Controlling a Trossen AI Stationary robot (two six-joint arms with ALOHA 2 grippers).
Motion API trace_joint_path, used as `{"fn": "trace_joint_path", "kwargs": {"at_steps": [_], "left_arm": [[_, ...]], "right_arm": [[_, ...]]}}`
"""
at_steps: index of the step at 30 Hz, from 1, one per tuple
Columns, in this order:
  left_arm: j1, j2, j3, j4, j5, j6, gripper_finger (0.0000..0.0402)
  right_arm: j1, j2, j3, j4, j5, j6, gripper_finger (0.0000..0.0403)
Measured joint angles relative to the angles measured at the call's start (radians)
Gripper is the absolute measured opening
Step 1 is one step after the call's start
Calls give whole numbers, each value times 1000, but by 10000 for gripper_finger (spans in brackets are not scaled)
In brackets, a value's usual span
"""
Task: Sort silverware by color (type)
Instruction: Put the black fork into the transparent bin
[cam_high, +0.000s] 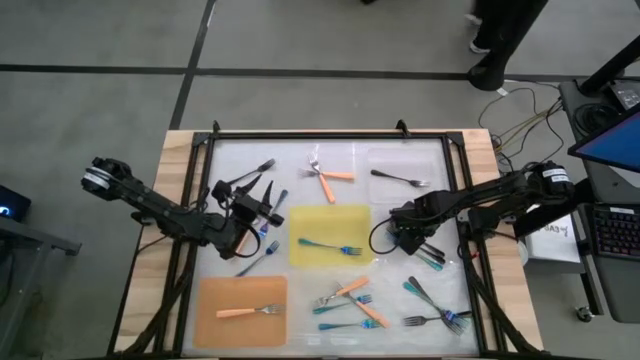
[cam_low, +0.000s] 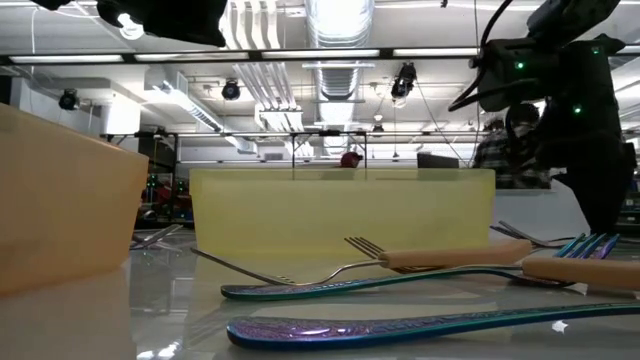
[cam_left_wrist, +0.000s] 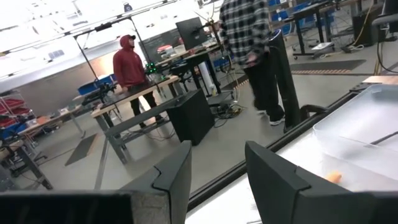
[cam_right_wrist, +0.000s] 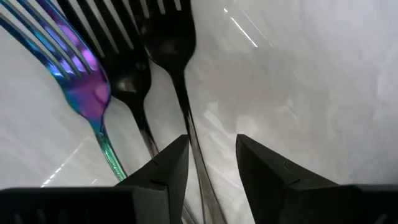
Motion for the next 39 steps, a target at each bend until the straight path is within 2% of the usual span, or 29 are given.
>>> {"fn": "trace_joint_path", "kwargs": {"at_steps": [9, 16, 27, 31, 37, 39], "left_arm": [[0, 0, -1, -3, 0, 0, 131], [0, 0, -1, -4, 0, 0, 131], [0, -1, -1, -4, 0, 0, 131], [0, -1, -1, -5, 0, 0, 131], [0, -1, -1, -5, 0, 0, 131], [0, -1, -1, -5, 0, 0, 131]], "right_arm": [[0, 0, 0, 59, 2, -2, 125], [0, 0, -15, 79, 81, 0, 125], [0, -4, -69, 172, 88, 10, 123], [0, -3, -79, 176, 91, 16, 99], [-1, -2, -80, 184, 87, 8, 24], [-1, -2, -81, 184, 86, 3, 15]]}}
